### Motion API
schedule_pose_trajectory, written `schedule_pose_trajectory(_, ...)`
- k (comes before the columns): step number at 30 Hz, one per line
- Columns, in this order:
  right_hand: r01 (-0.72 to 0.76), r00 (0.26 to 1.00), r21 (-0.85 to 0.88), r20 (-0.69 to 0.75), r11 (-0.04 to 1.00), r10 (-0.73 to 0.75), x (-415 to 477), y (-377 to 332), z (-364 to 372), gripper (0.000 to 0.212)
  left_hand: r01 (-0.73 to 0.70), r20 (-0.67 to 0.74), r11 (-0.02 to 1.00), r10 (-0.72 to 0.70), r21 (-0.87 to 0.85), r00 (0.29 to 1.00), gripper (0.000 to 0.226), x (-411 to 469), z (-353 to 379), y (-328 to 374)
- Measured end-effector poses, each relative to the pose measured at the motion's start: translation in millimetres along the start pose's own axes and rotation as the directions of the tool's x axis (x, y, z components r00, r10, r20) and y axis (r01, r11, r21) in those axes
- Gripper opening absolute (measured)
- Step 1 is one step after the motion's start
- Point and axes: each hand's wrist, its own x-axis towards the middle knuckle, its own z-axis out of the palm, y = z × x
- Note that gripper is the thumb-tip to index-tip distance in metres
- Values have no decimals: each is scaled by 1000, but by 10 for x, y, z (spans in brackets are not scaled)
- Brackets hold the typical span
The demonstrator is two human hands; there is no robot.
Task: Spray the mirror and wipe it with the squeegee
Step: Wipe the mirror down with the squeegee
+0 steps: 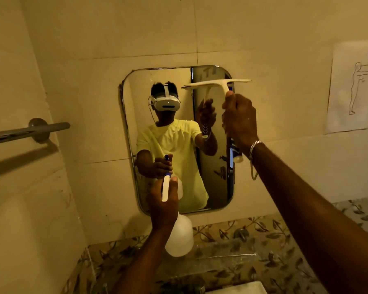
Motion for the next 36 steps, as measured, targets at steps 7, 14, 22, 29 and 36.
schedule_pose_trajectory(7,121,992,-52,42,991,-119,430,-196,62,35,-9,-1,999,9,37,1000,20,65,101,89)
schedule_pose_trajectory(14,132,991,-70,28,989,-130,119,226,29,38,-27,3,999,27,38,1000,21,103,194,85)
schedule_pose_trajectory(22,-57,996,-88,64,994,63,-1633,1792,-33,30,-36,36,999,36,8,999,13,-27,254,11)
schedule_pose_trajectory(29,-499,853,-107,110,860,509,-2882,2561,-98,51,-36,45,999,36,5,998,8,-132,167,-44)
schedule_pose_trajectory(36,-554,826,-120,43,824,562,-3074,2642,-256,41,-110,61,993,112,-46,992,12,-157,324,108)
